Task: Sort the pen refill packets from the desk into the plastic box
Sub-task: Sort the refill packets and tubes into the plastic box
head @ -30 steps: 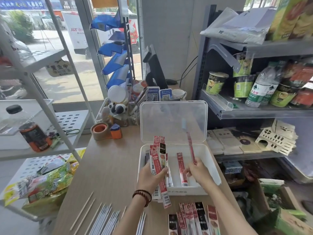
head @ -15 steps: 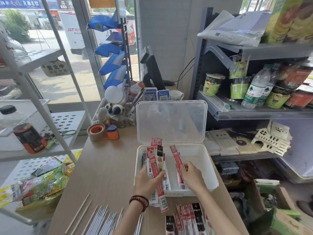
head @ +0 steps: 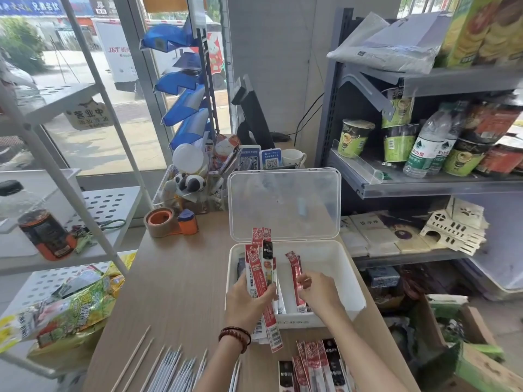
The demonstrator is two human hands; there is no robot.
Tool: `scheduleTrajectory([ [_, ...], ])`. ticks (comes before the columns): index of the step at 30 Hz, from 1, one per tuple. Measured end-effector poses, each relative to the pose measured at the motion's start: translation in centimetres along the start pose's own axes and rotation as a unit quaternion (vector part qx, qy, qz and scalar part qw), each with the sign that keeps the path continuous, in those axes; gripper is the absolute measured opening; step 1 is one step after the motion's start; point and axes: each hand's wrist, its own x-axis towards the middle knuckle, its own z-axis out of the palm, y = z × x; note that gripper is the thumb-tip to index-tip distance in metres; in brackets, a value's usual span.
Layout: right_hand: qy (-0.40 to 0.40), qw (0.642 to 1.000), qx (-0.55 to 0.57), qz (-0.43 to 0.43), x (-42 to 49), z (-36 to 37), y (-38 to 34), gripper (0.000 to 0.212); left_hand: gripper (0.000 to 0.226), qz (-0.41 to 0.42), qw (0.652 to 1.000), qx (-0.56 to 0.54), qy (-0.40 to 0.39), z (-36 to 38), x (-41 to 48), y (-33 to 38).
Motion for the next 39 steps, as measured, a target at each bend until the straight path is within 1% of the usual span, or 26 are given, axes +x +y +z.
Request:
scheduleTrajectory([
  [2,-0.003,1.000,-0.017,0.001,0.1,0.2,0.1,0.047,0.020,-0.002,1.000,0.001,-0.001,0.0,0.0,-0.1],
  [4,-0.006,0.999,-0.035,0.005,0.2,0.4,0.1,0.054,0.020,-0.004,1.000,0.001,0.000,0.1,0.0,-0.1],
  [6,-0.018,0.998,-0.055,0.005,0.3,0.5,0.2,0.054,0.020,-0.002,1.000,0.002,0.000,0.1,0.0,-0.2],
  [9,-0.032,0.998,-0.045,0.008,0.4,0.6,0.4,0.055,0.018,0.004,1.000,-0.001,0.002,0.1,0.0,-0.2],
  [13,-0.054,0.997,-0.051,-0.021,0.6,0.8,0.5,0.054,0.017,0.015,1.000,0.007,0.004,0.2,0.0,-0.4],
  [19,-0.079,0.995,-0.052,-0.035,0.9,0.6,0.4,0.058,0.017,0.017,1.000,0.001,0.003,0.2,0.1,-0.4],
  [21,-0.078,0.995,-0.048,-0.031,0.9,0.6,0.4,0.059,0.016,0.011,1.000,-0.008,0.005,0.1,0.2,-0.4],
  [24,-0.070,0.997,-0.039,-0.012,0.9,0.8,0.4,0.059,0.022,-0.005,1.000,-0.019,0.001,0.0,0.5,-0.7],
  [27,-0.068,0.997,-0.046,-0.012,0.8,0.6,0.4,0.057,0.024,-0.019,0.999,-0.033,-0.004,-0.1,0.7,-0.8],
  [32,-0.060,0.998,-0.026,-0.011,0.5,0.3,0.2,0.047,0.022,-0.015,0.999,-0.030,-0.005,-0.2,0.6,-0.6],
  [34,-0.035,0.999,0.009,-0.020,0.2,-0.4,-0.3,0.043,0.025,-0.023,0.999,-0.045,-0.005,-0.4,0.8,-0.6],
  [36,-0.009,0.993,0.099,-0.060,-0.8,-1.6,-1.4,0.037,0.027,-0.023,0.998,-0.062,0.004,-0.6,0.8,-0.4],
  [38,-0.031,0.975,0.193,-0.108,-2.8,-3.0,-2.8,0.038,0.022,-0.013,0.998,-0.067,0.011,-0.7,0.7,-0.2],
  [39,-0.056,0.967,0.213,-0.128,-4.0,-3.6,-3.4,0.044,0.018,-0.009,0.998,-0.066,0.011,-0.7,0.7,-0.1],
])
